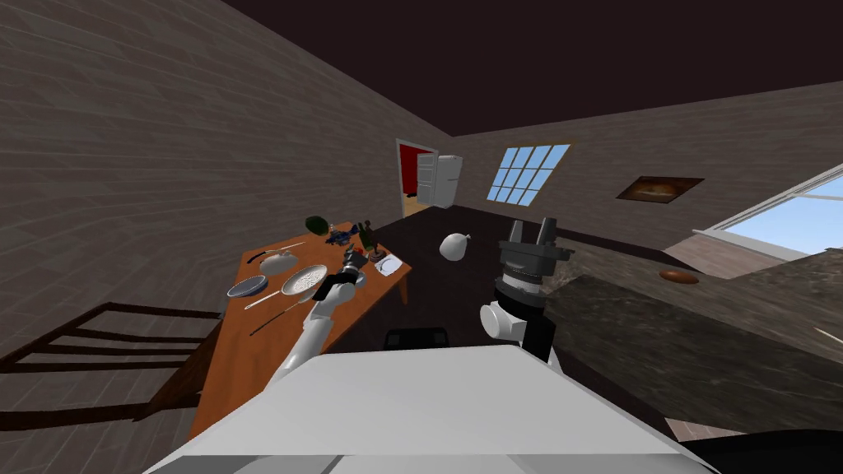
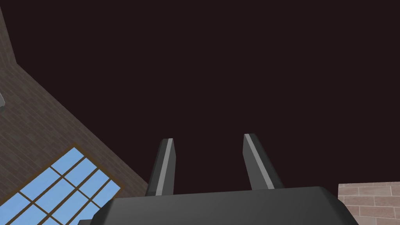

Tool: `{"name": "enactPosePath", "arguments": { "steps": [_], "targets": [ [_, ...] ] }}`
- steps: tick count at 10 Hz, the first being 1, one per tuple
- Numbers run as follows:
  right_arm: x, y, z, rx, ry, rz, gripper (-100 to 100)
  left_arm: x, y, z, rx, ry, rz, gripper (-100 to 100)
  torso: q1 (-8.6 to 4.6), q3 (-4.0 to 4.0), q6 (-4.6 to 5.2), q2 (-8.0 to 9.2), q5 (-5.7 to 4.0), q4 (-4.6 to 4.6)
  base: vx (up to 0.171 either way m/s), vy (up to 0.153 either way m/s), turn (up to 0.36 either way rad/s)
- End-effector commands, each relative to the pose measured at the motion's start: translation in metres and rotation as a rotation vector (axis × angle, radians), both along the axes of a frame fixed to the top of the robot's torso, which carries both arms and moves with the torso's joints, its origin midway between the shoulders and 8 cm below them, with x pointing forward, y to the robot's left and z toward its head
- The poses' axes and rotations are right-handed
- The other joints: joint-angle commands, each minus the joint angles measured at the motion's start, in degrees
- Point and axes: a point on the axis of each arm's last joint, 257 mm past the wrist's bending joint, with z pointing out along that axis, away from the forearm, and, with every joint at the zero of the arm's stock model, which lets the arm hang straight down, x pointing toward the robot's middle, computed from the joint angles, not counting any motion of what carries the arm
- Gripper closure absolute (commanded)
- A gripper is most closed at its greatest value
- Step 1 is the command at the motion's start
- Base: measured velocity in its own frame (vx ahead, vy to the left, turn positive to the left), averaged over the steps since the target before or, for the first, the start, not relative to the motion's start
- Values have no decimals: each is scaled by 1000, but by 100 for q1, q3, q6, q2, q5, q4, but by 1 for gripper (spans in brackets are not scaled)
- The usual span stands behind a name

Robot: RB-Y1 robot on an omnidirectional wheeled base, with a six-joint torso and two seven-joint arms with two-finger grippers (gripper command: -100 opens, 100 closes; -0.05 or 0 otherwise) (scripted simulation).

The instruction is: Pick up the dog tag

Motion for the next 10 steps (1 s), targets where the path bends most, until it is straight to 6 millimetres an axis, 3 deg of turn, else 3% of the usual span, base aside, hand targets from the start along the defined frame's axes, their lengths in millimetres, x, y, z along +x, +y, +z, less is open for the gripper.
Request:
{"name": "enactPosePath", "arguments": {
  "steps": [1, 4, 10],
  "targets": [
    [0, 0, 0, 0, 0, 0, 0, 1, 4, -20, -27, 43, 5, -100, 0, 0, 0, 0, 0, 0, 4, -3, -107],
    [0, 0, 0, 0, 0, 0, 0, 4, 10, -42, -71, 93, 9, -100, 2, 0, -3, 0, 0, 0, 4, -1, -89],
    [0, 0, 0, 0, 0, 0, 0, 3, 27, -103, -204, 232, 33, -100, 4, -1, -1, -3, 1, 0, 10, 4, -122]
  ]
}}
